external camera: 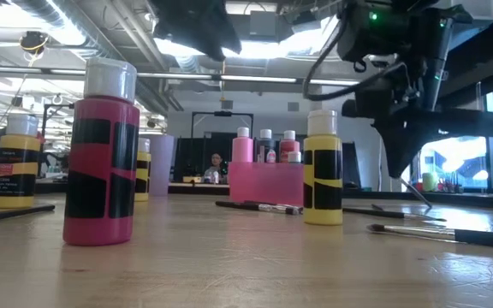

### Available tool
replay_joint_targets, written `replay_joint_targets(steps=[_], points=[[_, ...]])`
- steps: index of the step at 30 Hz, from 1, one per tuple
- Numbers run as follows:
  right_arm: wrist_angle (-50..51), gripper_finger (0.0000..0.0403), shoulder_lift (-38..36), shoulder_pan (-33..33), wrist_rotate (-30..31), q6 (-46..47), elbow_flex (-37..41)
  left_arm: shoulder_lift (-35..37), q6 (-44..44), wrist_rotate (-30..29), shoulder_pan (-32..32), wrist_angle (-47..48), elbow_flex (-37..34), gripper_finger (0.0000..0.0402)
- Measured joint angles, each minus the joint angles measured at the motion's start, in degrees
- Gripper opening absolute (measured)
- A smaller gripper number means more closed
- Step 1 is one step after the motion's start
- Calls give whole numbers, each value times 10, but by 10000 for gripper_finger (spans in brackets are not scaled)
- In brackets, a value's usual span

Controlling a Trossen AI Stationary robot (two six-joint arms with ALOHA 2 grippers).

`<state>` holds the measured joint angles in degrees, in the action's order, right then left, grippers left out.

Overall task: Pick & Place Paint Supplies
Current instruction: Put the black paint brush into the purple cup

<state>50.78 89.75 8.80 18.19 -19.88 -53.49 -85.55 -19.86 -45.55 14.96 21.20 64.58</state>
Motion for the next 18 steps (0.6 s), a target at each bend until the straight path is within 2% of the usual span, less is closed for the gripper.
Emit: replay_joint_targets(steps=[6,18], points=[[27,0,-1,6,3,13,-27,-6,5,-2,0,0,0,253],[109,0,-2,42,72,63,-84,-20,5,2,3,-1,0,253]])
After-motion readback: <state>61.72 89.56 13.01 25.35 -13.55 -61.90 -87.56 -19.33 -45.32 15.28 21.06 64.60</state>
